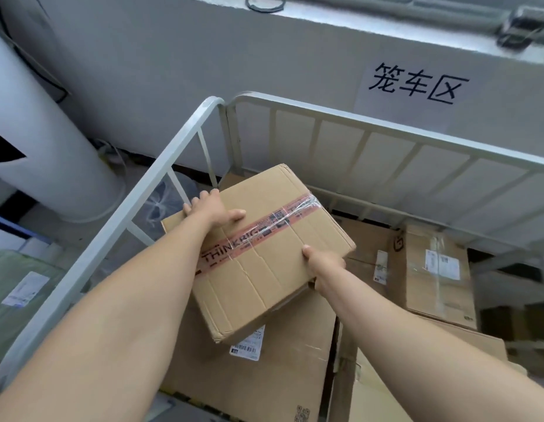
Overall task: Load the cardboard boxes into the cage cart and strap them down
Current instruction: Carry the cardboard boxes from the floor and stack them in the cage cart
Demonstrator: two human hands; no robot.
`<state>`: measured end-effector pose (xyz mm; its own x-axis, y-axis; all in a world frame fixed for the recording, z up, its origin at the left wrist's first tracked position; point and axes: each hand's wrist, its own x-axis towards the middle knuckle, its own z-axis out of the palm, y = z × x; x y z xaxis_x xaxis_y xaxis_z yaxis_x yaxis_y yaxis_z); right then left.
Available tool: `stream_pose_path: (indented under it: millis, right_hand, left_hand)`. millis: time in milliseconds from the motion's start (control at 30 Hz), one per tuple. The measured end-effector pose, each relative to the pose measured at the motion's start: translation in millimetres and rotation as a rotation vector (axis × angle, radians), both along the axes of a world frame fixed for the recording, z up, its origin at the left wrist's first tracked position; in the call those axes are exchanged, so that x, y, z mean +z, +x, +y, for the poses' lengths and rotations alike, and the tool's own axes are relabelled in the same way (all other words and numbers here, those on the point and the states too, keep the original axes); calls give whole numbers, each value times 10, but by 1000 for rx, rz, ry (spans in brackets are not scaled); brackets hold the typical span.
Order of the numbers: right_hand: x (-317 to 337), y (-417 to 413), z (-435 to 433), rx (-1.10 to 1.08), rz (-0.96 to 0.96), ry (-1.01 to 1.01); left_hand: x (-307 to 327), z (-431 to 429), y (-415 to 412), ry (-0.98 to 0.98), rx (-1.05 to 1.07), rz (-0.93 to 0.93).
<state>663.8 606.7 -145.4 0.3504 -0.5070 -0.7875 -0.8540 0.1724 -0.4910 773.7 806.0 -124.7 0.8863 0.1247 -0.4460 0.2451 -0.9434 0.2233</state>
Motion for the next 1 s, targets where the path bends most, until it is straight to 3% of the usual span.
stream_pose_path:
  millis: [133, 333, 600, 800, 1000]
  right_hand:
    - [15, 58, 49, -216, -118, 87]
    - [214, 222, -399, -119, -163, -53]
    - [548, 494, -1685, -84, -349, -276]
    - [302, 592, -2531, -10, -256, -317]
    - [-339, 690, -2840, 62, -131, -264]
  left_hand:
    - [-67, -10, -45, -83, 139, 13]
    - [-63, -254, -200, -296, 227, 3]
    - [116, -1591, 112, -497, 137, -48]
    - [-249, -2385, 195, -580, 83, 31]
    - [-836, -2616, 242, -550, 99, 95]
